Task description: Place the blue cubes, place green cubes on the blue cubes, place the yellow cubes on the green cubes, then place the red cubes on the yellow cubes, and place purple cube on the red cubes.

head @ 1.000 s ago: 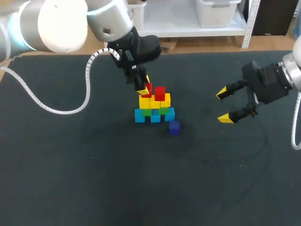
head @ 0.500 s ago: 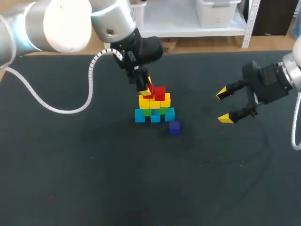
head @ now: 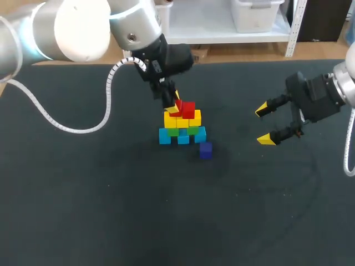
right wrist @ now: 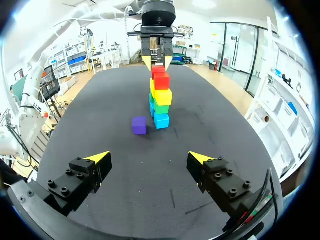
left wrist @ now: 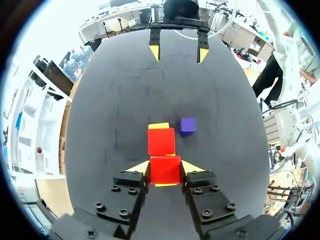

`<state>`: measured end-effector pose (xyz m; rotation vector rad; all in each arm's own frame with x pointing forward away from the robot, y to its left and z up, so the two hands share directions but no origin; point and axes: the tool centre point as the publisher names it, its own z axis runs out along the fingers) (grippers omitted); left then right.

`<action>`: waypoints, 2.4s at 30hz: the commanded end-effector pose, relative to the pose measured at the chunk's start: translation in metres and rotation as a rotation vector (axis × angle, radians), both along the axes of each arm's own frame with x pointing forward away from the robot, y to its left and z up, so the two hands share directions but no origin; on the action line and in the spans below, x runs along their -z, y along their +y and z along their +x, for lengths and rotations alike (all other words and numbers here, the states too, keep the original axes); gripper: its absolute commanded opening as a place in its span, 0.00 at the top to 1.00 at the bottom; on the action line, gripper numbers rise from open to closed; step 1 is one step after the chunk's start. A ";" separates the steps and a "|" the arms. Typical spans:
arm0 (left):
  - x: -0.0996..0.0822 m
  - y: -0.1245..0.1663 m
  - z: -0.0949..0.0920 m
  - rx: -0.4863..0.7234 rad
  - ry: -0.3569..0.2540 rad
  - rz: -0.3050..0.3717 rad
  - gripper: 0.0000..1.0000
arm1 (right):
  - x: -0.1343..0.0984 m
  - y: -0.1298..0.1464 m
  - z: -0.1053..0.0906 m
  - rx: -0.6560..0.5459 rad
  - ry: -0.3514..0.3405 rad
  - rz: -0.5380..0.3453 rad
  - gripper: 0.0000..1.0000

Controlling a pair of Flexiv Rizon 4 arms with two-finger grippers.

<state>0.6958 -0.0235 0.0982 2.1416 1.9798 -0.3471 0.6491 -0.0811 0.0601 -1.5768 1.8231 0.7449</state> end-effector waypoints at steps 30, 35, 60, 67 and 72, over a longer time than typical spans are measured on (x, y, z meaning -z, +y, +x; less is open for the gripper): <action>0.006 -0.002 0.004 -0.001 0.023 -0.002 1.00 | 0.001 0.000 0.001 -0.001 -0.001 0.003 0.00; 0.006 -0.002 0.004 -0.003 0.026 0.000 0.84 | 0.001 0.000 0.001 -0.001 -0.001 0.003 0.00; 0.006 -0.004 0.004 -0.006 0.032 0.006 0.57 | 0.001 0.000 0.001 -0.001 -0.001 0.003 0.00; 0.007 -0.004 0.003 -0.008 0.033 0.007 0.59 | 0.001 0.000 0.001 -0.001 -0.001 0.003 0.00; 0.007 -0.004 0.005 -0.014 0.031 0.007 0.59 | 0.001 0.000 0.001 -0.001 -0.001 0.003 0.00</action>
